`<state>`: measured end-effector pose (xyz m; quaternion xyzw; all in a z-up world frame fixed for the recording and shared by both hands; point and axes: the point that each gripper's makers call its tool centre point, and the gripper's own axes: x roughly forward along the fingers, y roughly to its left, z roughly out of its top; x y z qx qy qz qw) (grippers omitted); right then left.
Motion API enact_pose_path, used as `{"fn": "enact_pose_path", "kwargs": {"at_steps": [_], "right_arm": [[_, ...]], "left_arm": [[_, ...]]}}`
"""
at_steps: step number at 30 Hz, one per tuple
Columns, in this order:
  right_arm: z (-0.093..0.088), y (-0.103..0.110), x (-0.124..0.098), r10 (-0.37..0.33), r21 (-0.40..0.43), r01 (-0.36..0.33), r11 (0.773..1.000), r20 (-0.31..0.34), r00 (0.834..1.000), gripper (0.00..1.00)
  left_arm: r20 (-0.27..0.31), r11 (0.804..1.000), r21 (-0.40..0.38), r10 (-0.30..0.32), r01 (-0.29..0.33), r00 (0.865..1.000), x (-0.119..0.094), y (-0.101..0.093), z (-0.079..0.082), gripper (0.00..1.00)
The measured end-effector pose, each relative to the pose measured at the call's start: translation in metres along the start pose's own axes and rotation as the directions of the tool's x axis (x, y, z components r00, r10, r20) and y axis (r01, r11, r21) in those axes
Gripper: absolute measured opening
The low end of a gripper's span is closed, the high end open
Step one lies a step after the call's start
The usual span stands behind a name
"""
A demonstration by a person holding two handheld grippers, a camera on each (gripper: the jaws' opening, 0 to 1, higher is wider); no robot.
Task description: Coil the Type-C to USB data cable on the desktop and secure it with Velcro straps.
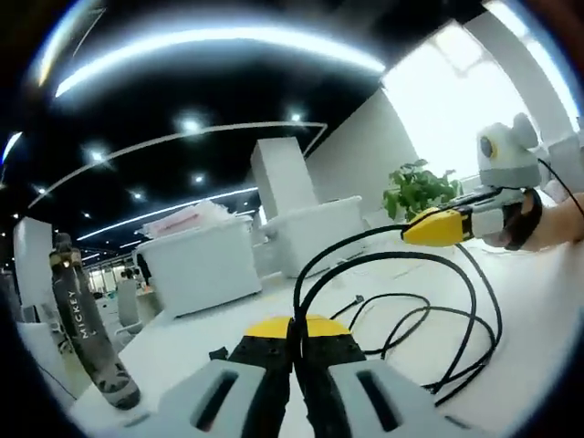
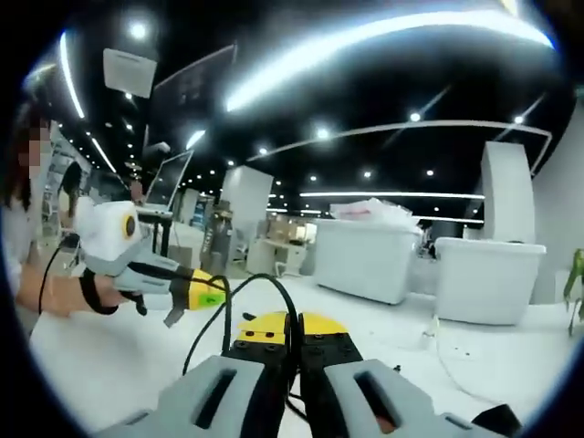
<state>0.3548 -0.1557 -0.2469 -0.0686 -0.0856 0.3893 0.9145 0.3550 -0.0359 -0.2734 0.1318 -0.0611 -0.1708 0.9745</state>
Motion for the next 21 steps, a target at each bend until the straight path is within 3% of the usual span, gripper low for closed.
{"fn": "enact_pose_path", "kwargs": {"at_steps": [4,16,21], "right_arm": [[0.004,0.005,0.000,0.017,0.002,-0.017,1.000,0.015,1.000,0.02],[0.010,0.013,-0.001,0.037,-0.019,-0.036,0.999,0.035,0.999,0.02],[0.014,0.019,-0.003,0.056,-0.015,-0.055,0.998,0.047,0.997,0.02]], "left_arm": [[0.003,0.999,-0.041,-0.002,0.002,1.000,0.001,0.000,-0.004,0.04],[-0.001,0.998,0.042,0.040,-0.040,0.999,0.002,0.003,-0.005,0.05],[-0.009,0.999,0.027,0.042,-0.042,0.999,0.003,0.003,-0.009,0.07]]}}
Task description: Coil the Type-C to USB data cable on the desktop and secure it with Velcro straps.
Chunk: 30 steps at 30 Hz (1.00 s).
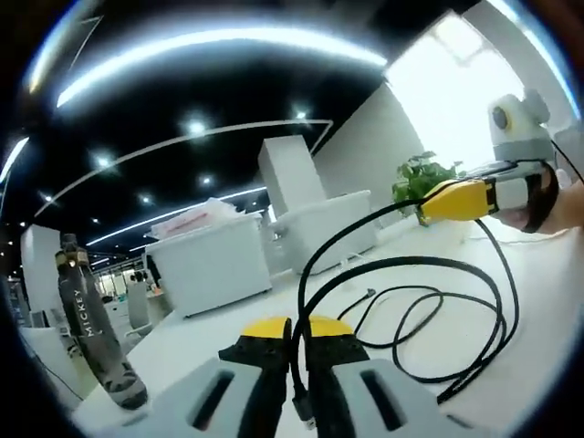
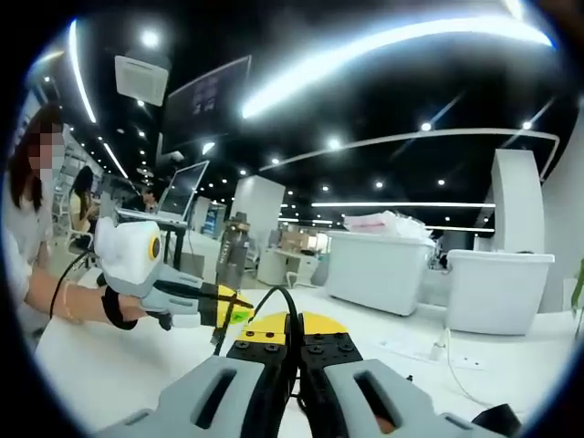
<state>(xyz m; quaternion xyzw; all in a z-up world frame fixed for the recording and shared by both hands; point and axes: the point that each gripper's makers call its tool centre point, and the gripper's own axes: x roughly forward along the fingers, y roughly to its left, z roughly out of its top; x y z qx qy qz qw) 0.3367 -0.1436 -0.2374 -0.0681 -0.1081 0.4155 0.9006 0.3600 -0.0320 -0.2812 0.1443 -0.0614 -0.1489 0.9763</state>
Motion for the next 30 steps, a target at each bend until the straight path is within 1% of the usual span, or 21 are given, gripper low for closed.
{"fn": "enact_pose_path", "kwargs": {"at_steps": [5,9,10,12,14,16,18,19,20,22,23,24,26,27,28,30], "right_arm": [[0.004,0.006,0.000,0.026,0.015,-0.026,1.000,0.013,1.000,0.02],[0.005,0.011,-0.001,0.057,0.046,-0.058,0.997,0.017,0.998,0.02],[0.006,0.013,-0.001,0.071,0.076,-0.072,0.994,0.024,0.997,0.02],[0.006,0.019,-0.001,0.117,0.153,-0.121,0.981,0.034,0.993,0.02],[0.005,0.020,-0.002,0.135,0.209,-0.140,0.968,0.037,0.990,0.02],[0.003,0.018,-0.001,0.147,0.245,-0.151,0.958,0.032,0.989,0.02],[-0.001,0.014,0.000,0.151,0.264,-0.153,0.952,0.028,0.988,0.02],[-0.004,0.015,0.000,0.153,0.254,-0.152,0.955,0.014,0.988,0.02],[-0.006,0.009,0.000,0.122,0.209,-0.119,0.971,-0.001,0.993,0.03],[-0.008,0.006,0.002,0.095,0.135,-0.092,0.987,-0.016,0.995,0.04],[-0.009,0.003,0.002,0.080,0.123,-0.076,0.990,-0.027,0.996,0.04],[-0.008,0.001,0.002,0.064,0.143,-0.060,0.988,-0.029,0.998,0.06],[-0.002,0.002,0.002,0.068,0.142,-0.065,0.988,-0.019,0.997,0.15],[0.006,0.003,0.001,0.066,0.084,-0.065,0.994,-0.012,0.998,0.21],[0.009,0.005,0.001,0.069,0.060,-0.068,0.996,-0.011,0.998,0.22],[0.017,0.019,0.001,0.092,-0.006,-0.092,0.996,-0.008,0.996,0.23]], "left_arm": [[-0.007,1.000,-0.013,-0.018,0.018,1.000,0.002,-0.004,-0.003,0.09],[-0.013,1.000,0.016,-0.018,0.019,1.000,0.002,-0.005,-0.004,0.10],[-0.013,1.000,0.019,-0.016,0.016,1.000,0.002,-0.004,-0.004,0.10],[-0.006,1.000,0.008,-0.013,0.014,1.000,0.001,-0.002,-0.002,0.10],[-0.002,1.000,0.004,-0.009,0.009,1.000,0.001,0.000,-0.001,0.09],[-0.003,1.000,0.003,-0.002,0.002,1.000,0.000,0.002,-0.001,0.06],[-0.008,1.000,-0.002,-0.012,0.012,1.000,0.000,0.003,0.000,0.05],[-0.009,1.000,-0.004,-0.011,0.011,1.000,0.000,0.003,0.000,0.05],[-0.012,1.000,0.004,-0.006,0.006,1.000,0.000,0.005,-0.001,0.05],[-0.012,0.999,0.045,0.017,-0.016,1.000,-0.002,0.009,0.002,0.04],[-0.013,0.997,0.070,0.026,-0.025,1.000,-0.002,0.011,0.004,0.04],[-0.013,0.995,0.091,0.036,-0.035,0.999,-0.003,0.011,0.006,0.04],[-0.025,0.988,0.143,0.061,-0.057,0.998,-0.004,0.013,0.007,0.04],[-0.031,0.983,0.172,0.069,-0.062,0.997,-0.004,0.013,0.008,0.04],[-0.034,0.981,0.182,0.075,-0.067,0.997,-0.004,0.012,0.008,0.04],[-0.037,0.978,0.198,0.078,-0.069,0.996,-0.004,0.008,0.009,0.04]]}}
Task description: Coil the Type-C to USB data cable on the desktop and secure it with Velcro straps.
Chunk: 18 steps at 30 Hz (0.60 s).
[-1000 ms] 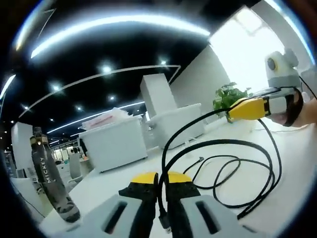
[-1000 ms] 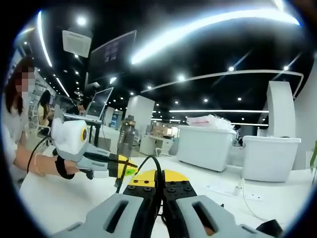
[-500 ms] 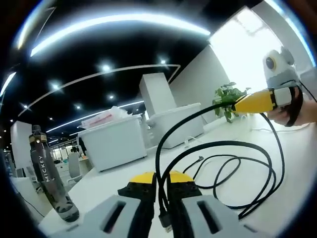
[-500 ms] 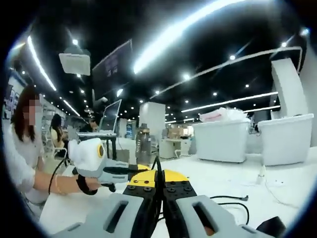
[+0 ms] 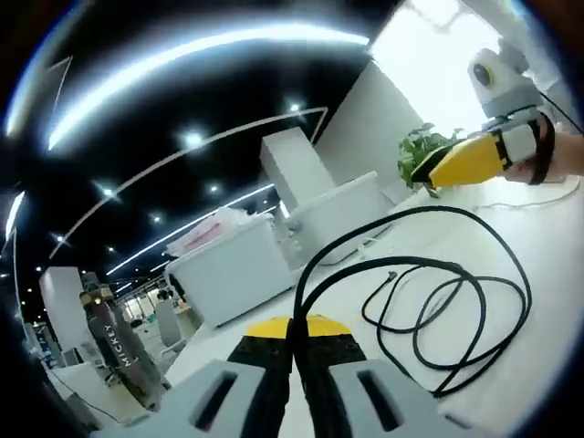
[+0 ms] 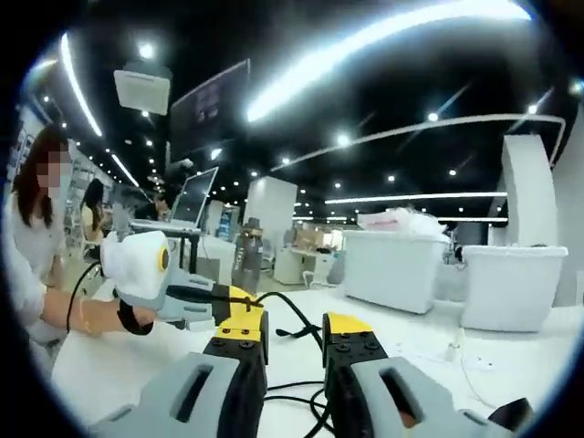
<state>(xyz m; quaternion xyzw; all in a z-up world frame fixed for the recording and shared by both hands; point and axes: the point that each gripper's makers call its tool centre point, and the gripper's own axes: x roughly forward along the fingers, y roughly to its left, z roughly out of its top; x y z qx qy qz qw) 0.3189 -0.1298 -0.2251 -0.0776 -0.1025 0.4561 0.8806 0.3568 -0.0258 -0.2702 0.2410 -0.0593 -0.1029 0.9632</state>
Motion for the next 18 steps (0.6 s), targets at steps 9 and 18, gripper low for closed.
{"fn": "enact_pose_path", "kwargs": {"at_steps": [9,18], "right_arm": [[-0.019,0.022,0.020,-0.002,-0.210,-0.022,0.977,-0.112,0.994,0.32],[-0.024,-0.002,0.019,-0.131,-0.374,0.078,0.924,-0.117,0.984,0.23]], "left_arm": [[0.011,0.989,0.144,-0.031,0.029,0.999,-0.004,-0.024,0.018,0.04],[0.093,0.935,0.354,-0.050,0.014,0.994,-0.014,-0.045,0.044,0.04]]}}
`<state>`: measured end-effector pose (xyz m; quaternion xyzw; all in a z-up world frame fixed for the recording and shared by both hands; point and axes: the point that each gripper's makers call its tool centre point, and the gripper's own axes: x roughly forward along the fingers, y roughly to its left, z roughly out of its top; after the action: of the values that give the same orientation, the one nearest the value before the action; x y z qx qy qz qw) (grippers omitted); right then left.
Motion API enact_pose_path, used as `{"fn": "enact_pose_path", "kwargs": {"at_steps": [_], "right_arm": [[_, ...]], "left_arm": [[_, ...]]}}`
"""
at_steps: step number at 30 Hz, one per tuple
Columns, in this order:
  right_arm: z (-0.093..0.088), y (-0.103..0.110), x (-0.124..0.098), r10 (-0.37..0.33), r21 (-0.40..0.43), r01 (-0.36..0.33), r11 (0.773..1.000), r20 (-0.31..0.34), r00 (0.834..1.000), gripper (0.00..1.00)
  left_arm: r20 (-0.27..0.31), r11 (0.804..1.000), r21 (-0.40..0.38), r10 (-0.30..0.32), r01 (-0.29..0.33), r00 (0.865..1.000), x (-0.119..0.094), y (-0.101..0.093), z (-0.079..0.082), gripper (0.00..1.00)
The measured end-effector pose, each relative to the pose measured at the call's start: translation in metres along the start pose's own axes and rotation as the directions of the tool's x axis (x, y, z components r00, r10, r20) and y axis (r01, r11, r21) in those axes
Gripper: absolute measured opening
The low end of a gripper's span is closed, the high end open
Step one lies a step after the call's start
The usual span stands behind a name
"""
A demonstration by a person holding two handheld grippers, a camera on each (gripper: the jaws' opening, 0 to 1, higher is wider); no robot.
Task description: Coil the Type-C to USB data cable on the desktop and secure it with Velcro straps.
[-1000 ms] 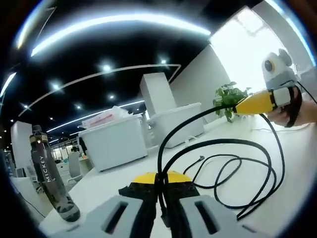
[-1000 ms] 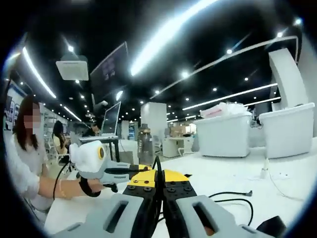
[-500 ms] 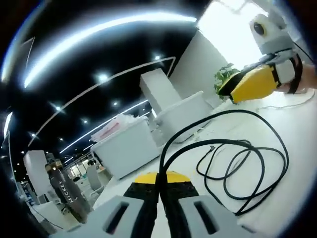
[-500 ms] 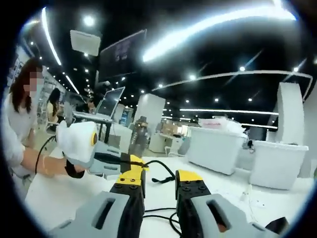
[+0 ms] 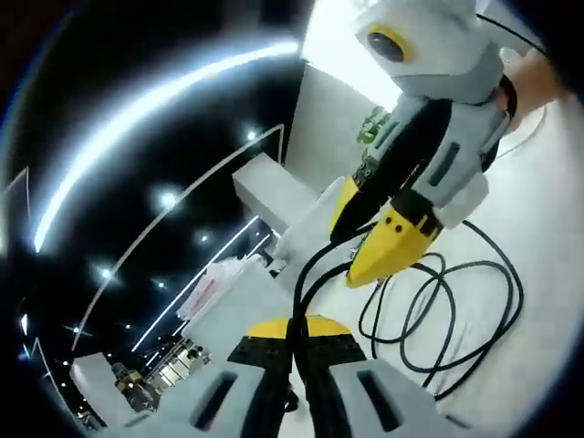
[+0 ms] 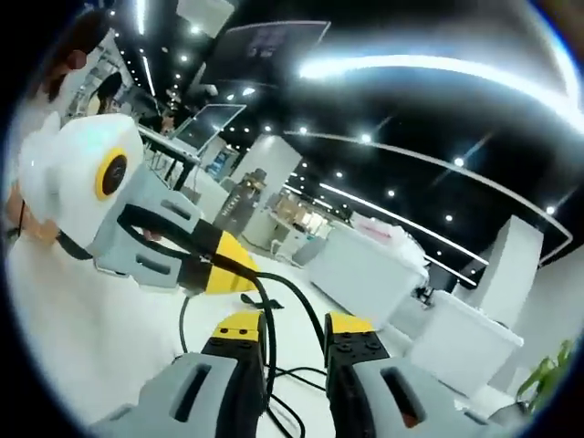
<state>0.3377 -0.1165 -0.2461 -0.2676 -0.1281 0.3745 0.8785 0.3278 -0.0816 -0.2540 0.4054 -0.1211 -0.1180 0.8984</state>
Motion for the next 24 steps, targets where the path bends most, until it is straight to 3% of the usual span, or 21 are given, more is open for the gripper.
{"fn": "enact_pose_path", "kwargs": {"at_steps": [3,5,6,8,10,15,19,21,22,24], "right_arm": [[0.000,-0.003,-0.001,-0.003,-0.015,0.004,1.000,0.004,1.000,0.18],[-0.001,-0.006,-0.002,-0.005,-0.023,0.005,1.000,0.001,1.000,0.06],[-0.001,-0.008,-0.003,-0.003,-0.025,0.003,1.000,-0.002,1.000,0.06],[-0.003,-0.002,-0.004,0.043,0.031,-0.043,0.999,-0.009,0.999,0.03],[-0.002,-0.002,-0.004,0.050,0.068,-0.050,0.996,-0.005,0.999,0.03],[-0.001,0.005,-0.008,0.118,0.142,-0.117,0.983,0.001,0.993,0.02],[0.002,0.007,-0.009,0.145,0.177,-0.145,0.973,0.013,0.989,0.02],[0.002,0.008,-0.010,0.151,0.195,-0.152,0.969,0.020,0.988,0.02],[0.001,0.009,-0.009,0.153,0.195,-0.154,0.969,0.018,0.988,0.02],[-0.002,0.009,-0.009,0.153,0.216,-0.154,0.964,0.021,0.988,0.03]], "left_arm": [[0.018,1.000,0.015,0.000,-0.001,1.000,-0.003,-0.001,0.003,0.04],[0.028,1.000,0.003,0.001,-0.001,1.000,-0.003,0.001,0.004,0.05],[0.036,1.000,-0.009,0.001,-0.001,0.999,-0.002,0.003,0.004,0.05],[0.042,0.999,-0.035,0.001,0.000,0.999,-0.001,0.005,0.002,0.05],[0.042,0.999,-0.039,-0.003,0.005,0.999,-0.001,0.003,0.001,0.06],[-0.010,0.999,0.053,0.012,-0.011,1.000,0.003,0.003,-0.008,0.15],[-0.005,0.998,0.067,-0.007,0.007,1.000,0.005,0.000,-0.008,0.13],[-0.002,0.996,0.083,-0.013,0.013,1.000,0.005,-0.002,-0.005,0.07],[-0.004,0.997,0.081,-0.010,0.010,1.000,0.004,-0.002,-0.005,0.07],[0.020,1.000,-0.002,-0.010,0.010,1.000,0.005,0.001,-0.005,0.04]]}}
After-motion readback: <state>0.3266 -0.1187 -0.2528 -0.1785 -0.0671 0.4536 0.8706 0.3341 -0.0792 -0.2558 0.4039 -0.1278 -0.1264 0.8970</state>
